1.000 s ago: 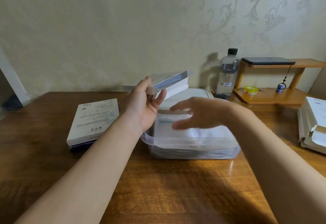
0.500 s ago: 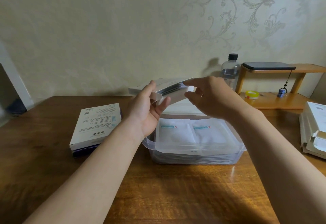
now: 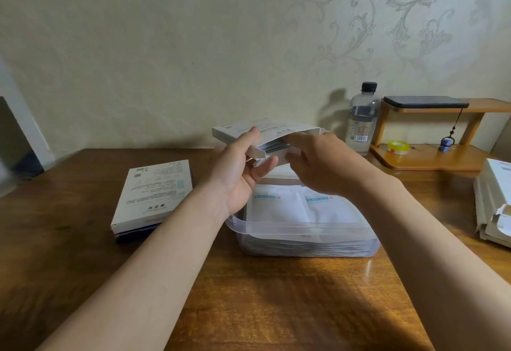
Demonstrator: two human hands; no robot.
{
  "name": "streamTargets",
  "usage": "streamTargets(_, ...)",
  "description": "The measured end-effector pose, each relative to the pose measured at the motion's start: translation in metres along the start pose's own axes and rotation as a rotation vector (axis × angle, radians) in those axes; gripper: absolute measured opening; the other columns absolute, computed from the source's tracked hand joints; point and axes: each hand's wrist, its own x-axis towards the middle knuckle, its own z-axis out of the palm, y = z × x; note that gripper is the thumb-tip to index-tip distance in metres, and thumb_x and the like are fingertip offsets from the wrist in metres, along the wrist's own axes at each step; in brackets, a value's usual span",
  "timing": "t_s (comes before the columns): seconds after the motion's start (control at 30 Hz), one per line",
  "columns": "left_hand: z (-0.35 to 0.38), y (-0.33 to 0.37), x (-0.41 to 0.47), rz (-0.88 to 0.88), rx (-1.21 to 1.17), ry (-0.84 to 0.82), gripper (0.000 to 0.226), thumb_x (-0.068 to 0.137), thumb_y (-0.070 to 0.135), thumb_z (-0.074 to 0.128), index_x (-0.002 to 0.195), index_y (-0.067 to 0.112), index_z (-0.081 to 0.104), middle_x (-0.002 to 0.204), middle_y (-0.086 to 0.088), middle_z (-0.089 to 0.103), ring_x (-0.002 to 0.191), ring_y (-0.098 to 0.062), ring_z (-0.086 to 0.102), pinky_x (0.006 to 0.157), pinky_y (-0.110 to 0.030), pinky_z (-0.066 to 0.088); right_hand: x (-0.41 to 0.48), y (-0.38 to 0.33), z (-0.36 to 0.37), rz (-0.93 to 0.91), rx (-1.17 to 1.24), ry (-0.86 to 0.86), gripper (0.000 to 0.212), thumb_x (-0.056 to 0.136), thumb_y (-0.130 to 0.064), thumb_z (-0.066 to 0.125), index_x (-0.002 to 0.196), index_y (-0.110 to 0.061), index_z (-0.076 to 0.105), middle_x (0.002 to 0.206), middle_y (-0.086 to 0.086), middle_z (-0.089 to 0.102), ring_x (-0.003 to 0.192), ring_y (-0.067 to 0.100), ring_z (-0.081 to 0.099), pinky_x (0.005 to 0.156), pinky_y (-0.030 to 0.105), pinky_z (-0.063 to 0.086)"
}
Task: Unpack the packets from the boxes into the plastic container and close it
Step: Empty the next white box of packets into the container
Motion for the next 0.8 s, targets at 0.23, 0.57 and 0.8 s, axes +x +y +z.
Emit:
streamTargets(0.23, 0.0, 0.002, 0.001, -0.023, -0.044, 0.028, 0.037, 0.098, 0.011, 0.064, 0.132, -0.001, 0.06, 0.101, -0.012, 0.073, 0.082, -0.019, 0.069, 0.05, -0.02, 0.056, 0.001, 0.002, 0.002, 0.008, -0.024, 0.059, 0.021, 0.095, -0.032, 0.056, 0.113, -0.032, 0.067, 0.087, 0.008, 0.069, 0.076, 0.033, 0.062, 0.068, 0.041, 0.053)
streamTargets(0.57, 0.001, 0.003, 0.0, -0.041, -0.024, 0.033, 0.011, 0.1, 0.011, 0.062, 0.099, 0.001, 0.059, 0.052, -0.001, 0.063, 0.043, -0.01, 0.062, 0.048, -0.02, 0.057, -0.002, 0.001, -0.002, -0.037, -0.049, 0.211, 0.019, 0.09, -0.032, 0.068, 0.084, -0.017, 0.059, 0.067, 0.001, 0.063, 0.064, 0.028, 0.058, 0.061, 0.042, 0.052)
streamTargets(0.8, -0.001, 0.003, 0.002, -0.078, -0.074, 0.106, 0.017, 0.097, 0.016, 0.067, 0.107, 0.003, 0.062, 0.121, -0.023, 0.066, 0.104, -0.034, 0.071, 0.044, -0.021, 0.054, -0.002, 0.01, -0.023, -0.065, 0.163, 0.448, 0.014, 0.086, -0.026, 0.074, 0.08, -0.018, 0.064, 0.065, -0.008, 0.047, 0.058, 0.008, 0.045, 0.057, 0.025, 0.038)
